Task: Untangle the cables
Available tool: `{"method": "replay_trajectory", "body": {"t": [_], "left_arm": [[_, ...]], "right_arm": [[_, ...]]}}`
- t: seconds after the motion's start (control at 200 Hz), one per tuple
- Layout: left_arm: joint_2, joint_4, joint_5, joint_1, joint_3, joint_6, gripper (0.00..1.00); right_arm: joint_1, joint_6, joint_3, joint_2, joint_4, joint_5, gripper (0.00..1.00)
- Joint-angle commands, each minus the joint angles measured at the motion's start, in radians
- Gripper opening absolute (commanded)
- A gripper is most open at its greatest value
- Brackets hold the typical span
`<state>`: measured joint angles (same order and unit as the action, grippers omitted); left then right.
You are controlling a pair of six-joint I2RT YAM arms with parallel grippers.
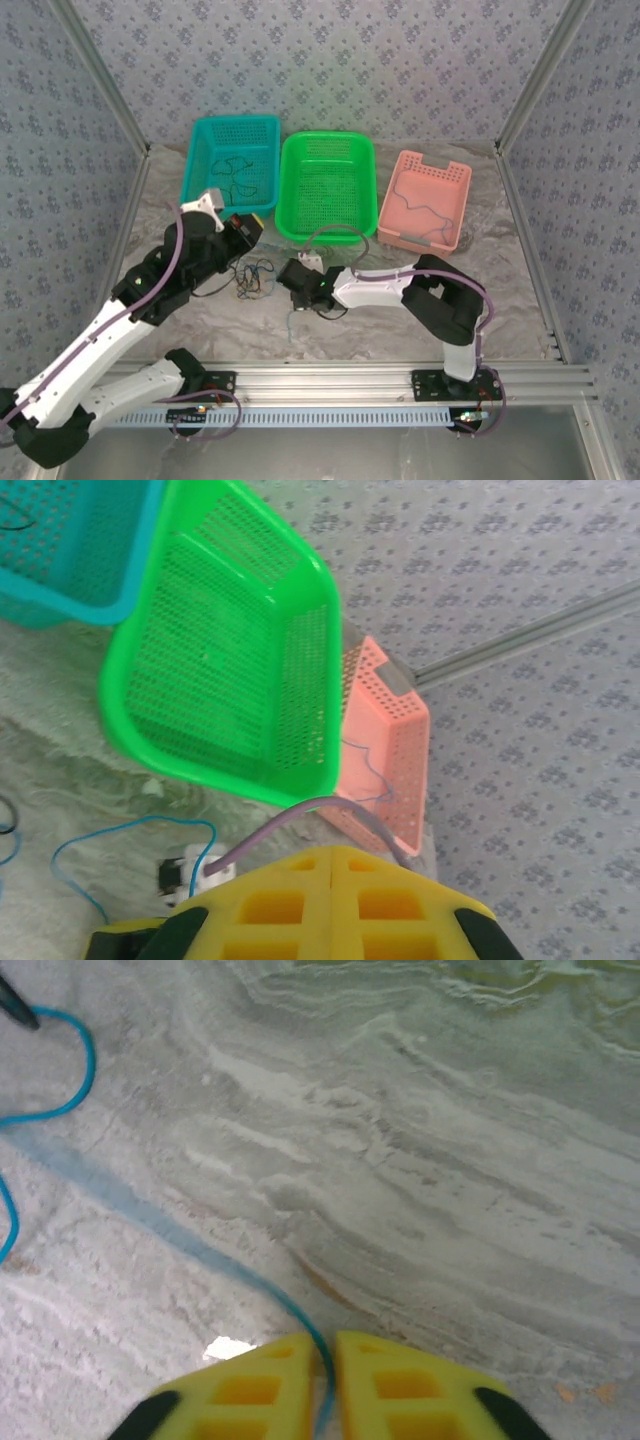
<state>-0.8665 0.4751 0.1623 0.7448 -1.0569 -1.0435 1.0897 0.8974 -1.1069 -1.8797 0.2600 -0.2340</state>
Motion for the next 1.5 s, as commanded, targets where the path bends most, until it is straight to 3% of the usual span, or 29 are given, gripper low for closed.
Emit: {"method": "replay_trajectory", "body": {"t": [0.0,0.18,0.35,0.465,0.625,0.949,1.119,1.284,1.319,1.369,1.414,1.454,1.499], "left_arm": [[-0.054,-0.017,-0.076,-0.012,-0.079,0.068,0.0],[-0.204,-0.108,-0.182,-0.027,-0.213,0.134,0.0],[-0.393,-0.294,-0.317,-0.028,-0.318,0.147,0.0],[-0.536,-0.445,-0.376,-0.028,-0.394,0.154,0.0],[-0.8,-0.558,-0.444,-0.023,-0.597,0.173,0.0],[-1.331,-0.539,-0.457,0.001,-1.076,0.292,0.0],[-1.575,-0.446,-0.451,0.017,-1.414,0.322,0.0],[-1.865,-0.325,-0.437,0.015,-1.868,0.291,0.0],[-1.905,-0.333,-0.442,0.012,-1.912,0.271,0.16],[-1.929,-0.353,-0.458,0.006,-1.918,0.251,0.58],[-1.929,-0.34,-0.468,0.004,-1.914,0.255,0.85],[-1.921,-0.309,-0.478,0.008,-1.914,0.279,0.97],[-1.904,-0.265,-0.472,0.012,-1.914,0.313,0.99]], "right_arm": [[-0.014,-0.023,0.003,-0.068,-0.074,0.0,0.0],[-0.025,-0.012,0.159,0.162,-0.14,-0.086,0.0],[-0.085,-0.074,0.2,0.374,-0.04,-0.098,0.0],[-0.181,-0.123,0.228,0.516,0.017,-0.056,0.0],[-0.387,-0.232,0.216,0.644,0.093,0.111,0.0],[-0.838,-0.386,0.146,0.588,0.119,0.41,0.0],[-0.964,-0.415,0.107,0.499,0.099,0.49,0.0],[-1.037,-0.418,0.069,0.416,0.092,0.52,0.0],[-1.049,-0.412,0.067,0.401,0.085,0.521,0.0],[-1.07,-0.403,0.063,0.383,0.076,0.525,0.0],[-1.085,-0.396,0.054,0.36,0.075,0.525,0.0],[-1.099,-0.392,0.041,0.337,0.076,0.531,0.0],[-1.109,-0.386,0.024,0.31,0.077,0.542,0.0]]}}
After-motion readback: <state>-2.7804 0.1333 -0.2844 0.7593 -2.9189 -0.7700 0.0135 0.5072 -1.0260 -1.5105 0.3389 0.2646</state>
